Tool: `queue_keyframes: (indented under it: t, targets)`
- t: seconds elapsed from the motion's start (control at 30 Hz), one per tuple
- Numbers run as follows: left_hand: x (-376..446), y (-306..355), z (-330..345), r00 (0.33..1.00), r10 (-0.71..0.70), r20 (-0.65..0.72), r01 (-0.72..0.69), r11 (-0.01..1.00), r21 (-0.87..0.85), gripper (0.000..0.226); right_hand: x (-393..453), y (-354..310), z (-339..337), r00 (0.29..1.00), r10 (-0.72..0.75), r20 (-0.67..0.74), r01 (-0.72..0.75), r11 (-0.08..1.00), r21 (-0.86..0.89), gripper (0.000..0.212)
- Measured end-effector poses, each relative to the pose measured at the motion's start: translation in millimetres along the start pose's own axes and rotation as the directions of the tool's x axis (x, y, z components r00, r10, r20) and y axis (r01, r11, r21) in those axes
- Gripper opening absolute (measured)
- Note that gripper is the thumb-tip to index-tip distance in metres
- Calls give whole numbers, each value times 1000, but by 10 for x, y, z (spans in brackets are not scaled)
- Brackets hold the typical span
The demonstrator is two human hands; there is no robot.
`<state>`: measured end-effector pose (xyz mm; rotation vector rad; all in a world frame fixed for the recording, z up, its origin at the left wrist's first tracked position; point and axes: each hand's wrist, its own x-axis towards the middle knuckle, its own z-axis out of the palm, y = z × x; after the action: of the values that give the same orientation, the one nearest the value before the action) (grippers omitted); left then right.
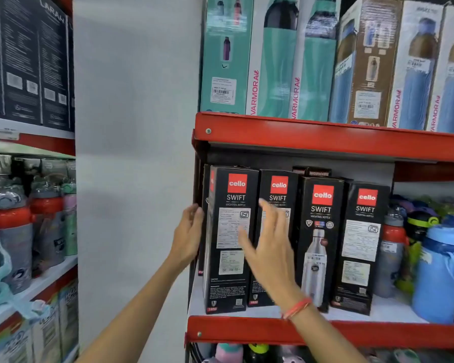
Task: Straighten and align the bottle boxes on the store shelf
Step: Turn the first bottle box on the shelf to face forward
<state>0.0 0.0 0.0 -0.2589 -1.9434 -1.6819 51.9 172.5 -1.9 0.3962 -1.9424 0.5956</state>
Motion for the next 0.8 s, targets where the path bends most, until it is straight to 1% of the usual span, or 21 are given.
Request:
queue_keyframes:
  t: [0.07, 0.13, 0.2, 0.3, 0.37, 0.4, 0.43, 0.53, 0.6, 0.63, 0.67, 0.7, 0.8]
  targets:
    - [-50, -60, 53, 993, -79, 90, 76, 996, 42, 46, -164, -79, 154, 977, 167, 136, -167, 986, -10, 78]
    - [-111, -171, 109, 977, -143, 158, 136, 989, 54, 50, -386, -132, 323, 924, 278, 263, -275, 960, -47, 93]
    - [-114, -202, 121, 950, -217, 224, 222, 975, 4, 60, -484, -190, 443, 895, 335, 296, -327, 942, -79, 104]
    - [-91, -239, 75, 924, -238, 298, 260, 965, -34, 82, -492, -286, 555, 882, 380, 277, -360, 925, -124, 114]
    - [-82, -256, 43, 922, -228, 313, 258, 964, -57, 91, -456, -345, 566, 891, 380, 247, -358, 925, -130, 114]
    - [-95, -228, 17, 922, -219, 318, 249, 967, -55, 90, -430, -353, 552, 895, 374, 245, -353, 927, -126, 114]
    - [-105, -186, -15, 924, -204, 324, 231, 972, -49, 85, -397, -358, 522, 897, 361, 255, -342, 932, -117, 113]
    - [-144, -40, -121, 934, -139, 329, 165, 985, -52, 54, -316, -357, 383, 909, 300, 290, -304, 952, -34, 111]
    - [-185, 69, -187, 948, -94, 305, 112, 993, -44, 31, -245, -353, 289, 916, 261, 304, -287, 957, 41, 111]
    - [-203, 120, -216, 952, -71, 299, 83, 996, -29, 23, -211, -337, 252, 914, 249, 321, -291, 953, 90, 112]
    - [-225, 153, -255, 954, -45, 297, 52, 999, -14, 21, -172, -311, 214, 910, 237, 339, -299, 943, 143, 113]
    - [-249, 172, -297, 952, -32, 303, 33, 999, 3, 26, -134, -274, 179, 904, 229, 361, -314, 929, 197, 115]
    - [-304, 145, -445, 949, -41, 312, 24, 998, 58, 64, -44, -119, 73, 857, 206, 472, -393, 854, 341, 120]
